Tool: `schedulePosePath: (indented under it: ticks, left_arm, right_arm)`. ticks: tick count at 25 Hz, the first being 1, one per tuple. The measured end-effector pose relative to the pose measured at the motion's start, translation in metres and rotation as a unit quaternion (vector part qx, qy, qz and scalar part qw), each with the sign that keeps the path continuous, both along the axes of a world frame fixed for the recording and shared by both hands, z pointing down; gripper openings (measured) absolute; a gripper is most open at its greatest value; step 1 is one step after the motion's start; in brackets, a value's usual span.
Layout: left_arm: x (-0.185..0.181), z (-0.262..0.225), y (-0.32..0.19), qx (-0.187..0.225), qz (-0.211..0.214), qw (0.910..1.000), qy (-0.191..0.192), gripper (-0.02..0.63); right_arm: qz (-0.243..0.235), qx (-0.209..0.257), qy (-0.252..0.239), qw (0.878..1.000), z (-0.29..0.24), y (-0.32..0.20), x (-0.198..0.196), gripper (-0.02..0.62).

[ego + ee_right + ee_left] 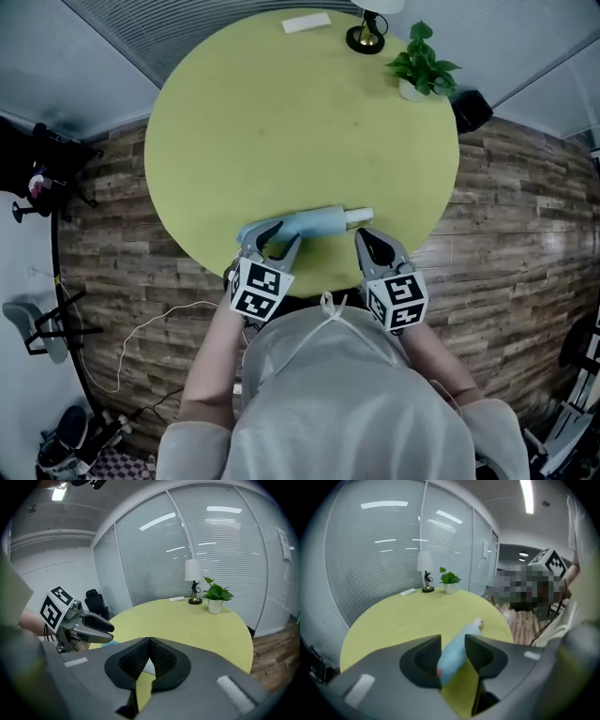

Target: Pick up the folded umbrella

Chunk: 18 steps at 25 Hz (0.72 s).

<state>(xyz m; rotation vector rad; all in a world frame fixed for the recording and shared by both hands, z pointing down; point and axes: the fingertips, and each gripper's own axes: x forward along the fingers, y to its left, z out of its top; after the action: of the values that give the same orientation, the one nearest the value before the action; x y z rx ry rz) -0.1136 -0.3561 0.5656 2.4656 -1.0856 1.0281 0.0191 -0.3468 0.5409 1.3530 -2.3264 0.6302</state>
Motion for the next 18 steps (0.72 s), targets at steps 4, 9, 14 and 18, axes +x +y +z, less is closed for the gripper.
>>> schedulePosePath:
  ticks: [4,9,14,18]
  left_arm:
    - [0.0,0.025,-0.008,-0.027,0.083,0.9953,-0.042,0.27]
    - [0.001,0.059,-0.014,-0.068,0.157,0.9811,-0.09,0.35]
    - [0.014,0.09,-0.014,-0.109,0.214,0.9633,-0.12,0.373]
    - [0.024,0.106,-0.009,-0.121,0.259,0.9455,-0.155,0.377]
  right_arm:
    - [0.032,-0.013,-0.001,0.999,0.007,-0.001,-0.007,0.0]
    - [0.064,-0.018,0.007,0.998,0.012,0.0,-0.007,0.0]
    - [0.085,-0.018,0.014,0.996,0.017,0.006,-0.005,0.0]
    - [0.105,-0.023,0.015,0.994,0.018,0.014,0.001,0.0]
